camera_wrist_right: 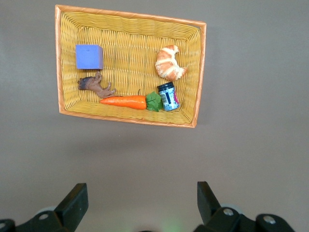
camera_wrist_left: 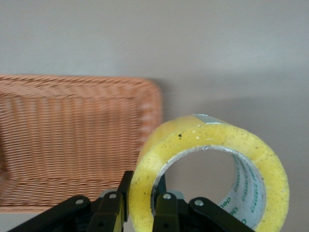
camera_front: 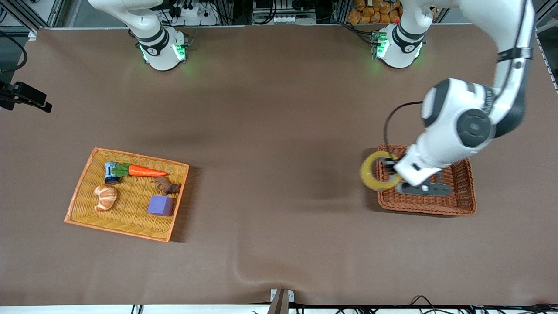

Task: Transfer tape with both arms
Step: 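Lower the tape into the brown basket with the left gripper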

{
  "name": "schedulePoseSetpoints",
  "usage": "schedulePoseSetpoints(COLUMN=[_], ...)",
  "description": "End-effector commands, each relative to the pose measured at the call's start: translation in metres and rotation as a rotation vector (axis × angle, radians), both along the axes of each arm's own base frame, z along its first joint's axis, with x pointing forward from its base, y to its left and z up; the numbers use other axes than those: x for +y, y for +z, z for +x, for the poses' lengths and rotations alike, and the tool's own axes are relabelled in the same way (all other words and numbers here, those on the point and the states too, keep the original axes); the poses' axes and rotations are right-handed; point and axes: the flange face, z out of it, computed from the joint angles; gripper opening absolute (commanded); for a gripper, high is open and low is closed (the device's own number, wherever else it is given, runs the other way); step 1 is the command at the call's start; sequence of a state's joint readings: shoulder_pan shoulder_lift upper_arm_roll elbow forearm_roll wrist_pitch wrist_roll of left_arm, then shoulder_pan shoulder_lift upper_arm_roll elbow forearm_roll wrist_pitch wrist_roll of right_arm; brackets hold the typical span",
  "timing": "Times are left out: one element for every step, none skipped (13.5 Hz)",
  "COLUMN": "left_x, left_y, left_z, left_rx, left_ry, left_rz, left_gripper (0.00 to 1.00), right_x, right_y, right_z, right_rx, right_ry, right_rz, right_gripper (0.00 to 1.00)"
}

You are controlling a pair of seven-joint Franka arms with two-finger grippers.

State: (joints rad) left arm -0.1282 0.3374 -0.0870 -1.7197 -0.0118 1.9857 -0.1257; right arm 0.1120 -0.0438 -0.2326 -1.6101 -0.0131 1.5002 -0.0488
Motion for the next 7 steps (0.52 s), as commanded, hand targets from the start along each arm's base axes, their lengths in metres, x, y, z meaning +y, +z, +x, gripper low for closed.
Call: schedulePoseSetpoints(left_x=[0.069, 0.086, 0.098, 0.109, 0.122, 0.137, 0.144], left_y=[-0.04, -0.055, -0.07, -0.086, -0.097, -0.108, -0.114], left_z=[0.001, 0.0, -0.003, -0.004, -0.003, -0.001, 0.0], left_rx=[0.017, 0.013, 0.003, -0.013, -0.032, -0.04, -0.046], left_ry=[-0.031, -0.037, -0.042, -0.048, -0.064, -0.079, -0.09], left_rz=[0.0, -0.005, -0.006, -0.009, -0.013, -0.017, -0.019], left_gripper=[0.0, 0.0, 0.0, 0.0, 0.0, 0.0, 0.0], right_x=[0.003, 0.002, 0.002, 0.003, 0.003, 0.003, 0.004], right_y=[0.001, 0.002, 0.0, 0.001, 0.001, 0.001, 0.001], right_z=[-0.007, -0.007, -0.005, -0.005, -0.005, -0.005, -0.005], right_rx=[0.001, -0.001, 0.001, -0.002, -0.002, -0.001, -0.001], right_ry=[0.012, 0.015, 0.015, 0.015, 0.015, 0.017, 0.017], right_rz=[0.02, 0.021, 0.02, 0.019, 0.019, 0.019, 0.021], right_gripper=[1.0, 1.0, 1.0, 1.0, 1.0, 1.0, 1.0])
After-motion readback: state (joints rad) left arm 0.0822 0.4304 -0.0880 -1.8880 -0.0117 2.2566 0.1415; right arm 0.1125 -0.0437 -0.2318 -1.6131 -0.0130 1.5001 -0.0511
